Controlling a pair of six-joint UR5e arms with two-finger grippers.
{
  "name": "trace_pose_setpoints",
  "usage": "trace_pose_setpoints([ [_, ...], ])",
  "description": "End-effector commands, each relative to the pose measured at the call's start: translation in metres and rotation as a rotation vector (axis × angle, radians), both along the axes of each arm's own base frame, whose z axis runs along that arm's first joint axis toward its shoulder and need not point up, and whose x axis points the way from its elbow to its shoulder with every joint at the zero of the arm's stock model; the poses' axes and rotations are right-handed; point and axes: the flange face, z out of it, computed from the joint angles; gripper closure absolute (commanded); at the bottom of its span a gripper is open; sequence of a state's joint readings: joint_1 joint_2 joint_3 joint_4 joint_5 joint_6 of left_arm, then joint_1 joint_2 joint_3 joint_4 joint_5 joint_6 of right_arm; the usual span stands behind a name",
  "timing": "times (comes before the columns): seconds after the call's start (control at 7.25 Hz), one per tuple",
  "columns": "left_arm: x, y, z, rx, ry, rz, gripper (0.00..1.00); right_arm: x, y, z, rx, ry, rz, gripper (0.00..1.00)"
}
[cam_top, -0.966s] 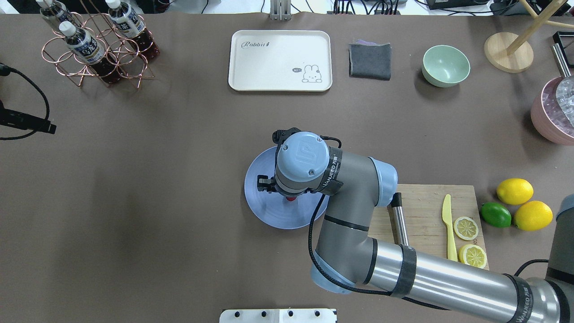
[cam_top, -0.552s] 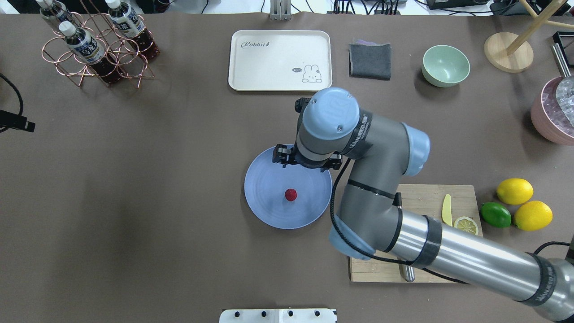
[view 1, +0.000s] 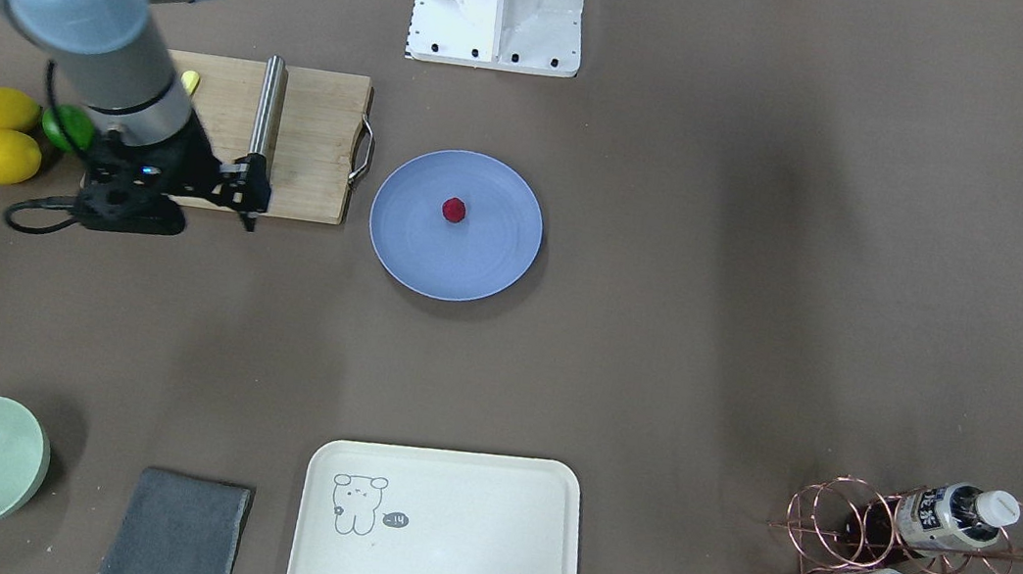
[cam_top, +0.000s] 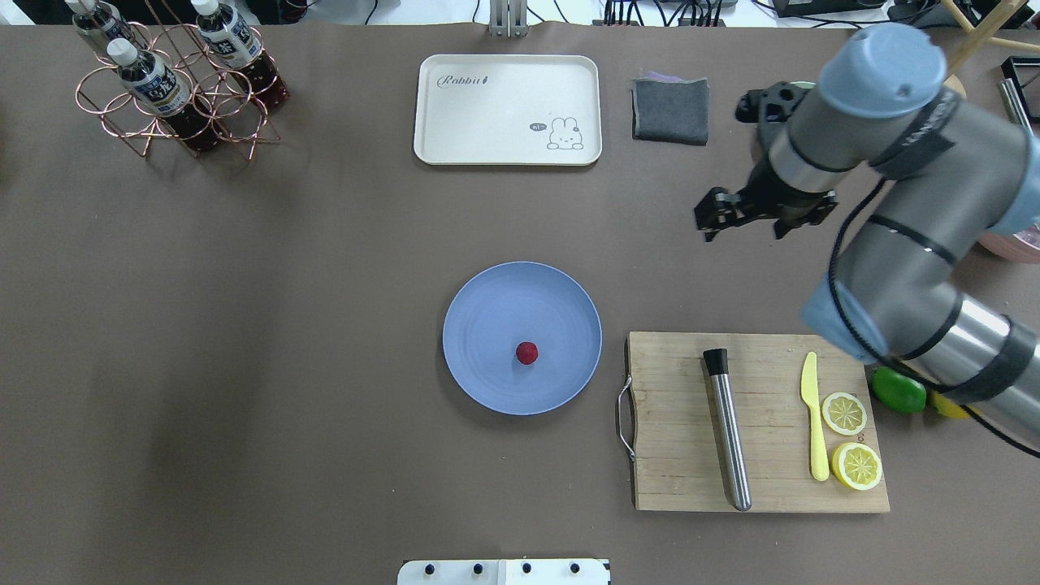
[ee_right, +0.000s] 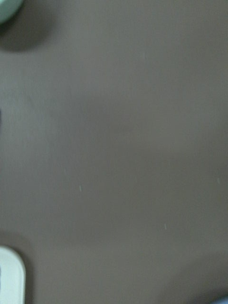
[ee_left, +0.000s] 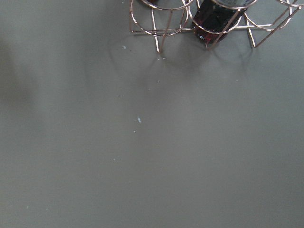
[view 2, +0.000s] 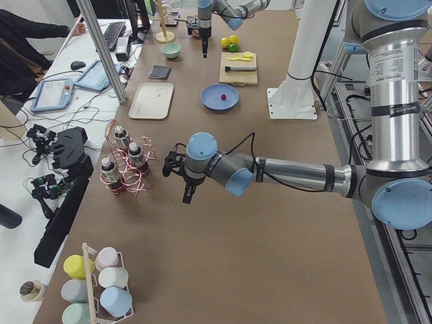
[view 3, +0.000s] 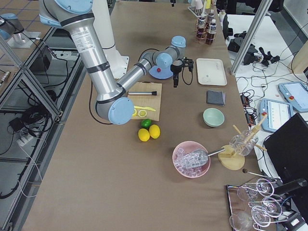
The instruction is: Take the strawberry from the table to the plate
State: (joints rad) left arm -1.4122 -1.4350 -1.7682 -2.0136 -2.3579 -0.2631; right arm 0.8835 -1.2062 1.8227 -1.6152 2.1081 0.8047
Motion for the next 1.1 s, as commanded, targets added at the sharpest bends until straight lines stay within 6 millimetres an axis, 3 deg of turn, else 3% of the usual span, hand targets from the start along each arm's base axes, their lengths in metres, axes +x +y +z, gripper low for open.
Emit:
trace_pose_setpoints([
  [0.0,-0.065,0.0,0.02,-0.003,-0.146,0.026,0.02,0.123,-0.012,0.1,0.0,0.061,-0.036,0.0],
  [0.28,-0.071,-0.027,0.009,-0.054,-0.253,0.1,0.02,0.217,0.003,0.165,-0.021,0.066,-0.024,0.0],
  [0.69,-0.062,-0.022,0.016,-0.082,-0.169,0.123,0.02,0.329,0.014,0.243,-0.047,0.013,0.001,0.0],
  [0.97,-0.062,-0.022,0.015,-0.076,-0.169,0.123,0.02,0.348,0.021,0.257,-0.06,-0.014,0.018,0.0],
])
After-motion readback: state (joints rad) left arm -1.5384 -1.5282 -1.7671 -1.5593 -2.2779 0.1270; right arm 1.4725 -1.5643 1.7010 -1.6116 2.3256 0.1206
